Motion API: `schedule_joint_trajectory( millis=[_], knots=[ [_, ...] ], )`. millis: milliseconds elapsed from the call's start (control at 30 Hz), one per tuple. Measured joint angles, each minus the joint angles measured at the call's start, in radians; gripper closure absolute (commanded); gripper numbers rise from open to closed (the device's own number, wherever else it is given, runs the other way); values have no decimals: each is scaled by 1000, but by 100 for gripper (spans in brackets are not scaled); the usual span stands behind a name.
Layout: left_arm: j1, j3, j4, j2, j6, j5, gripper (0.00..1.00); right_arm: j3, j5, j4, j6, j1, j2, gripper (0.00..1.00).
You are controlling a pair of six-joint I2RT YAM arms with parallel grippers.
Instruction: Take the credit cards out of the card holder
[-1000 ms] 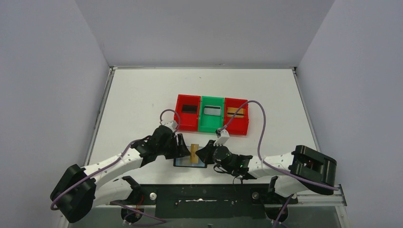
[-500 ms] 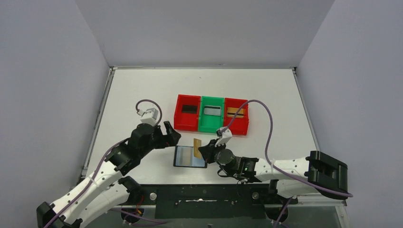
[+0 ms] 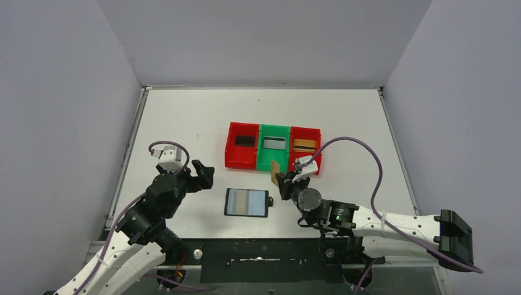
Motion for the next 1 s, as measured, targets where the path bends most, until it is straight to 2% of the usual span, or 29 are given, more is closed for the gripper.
schedule_joint_trajectory(
  millis=[267, 467, 667, 800, 1000],
  knots=[
    [0, -1, -1, 83, 45, -37, 7, 131, 81, -249, -111, -165, -71, 100],
    [0, 24, -24, 192, 48, -47, 6, 177, 43, -351, -228, -272, -63, 100],
    [0, 26, -41, 162, 53, -39, 6, 183, -62, -356, -442, -345, -49, 100],
    [0, 26, -24, 103, 61, -26, 6, 204, -132, -360, -577, -368, 16, 100],
    [0, 26, -5, 89, 71, -26, 6, 292, -432, -406, -708, -596, 146, 100]
  ],
)
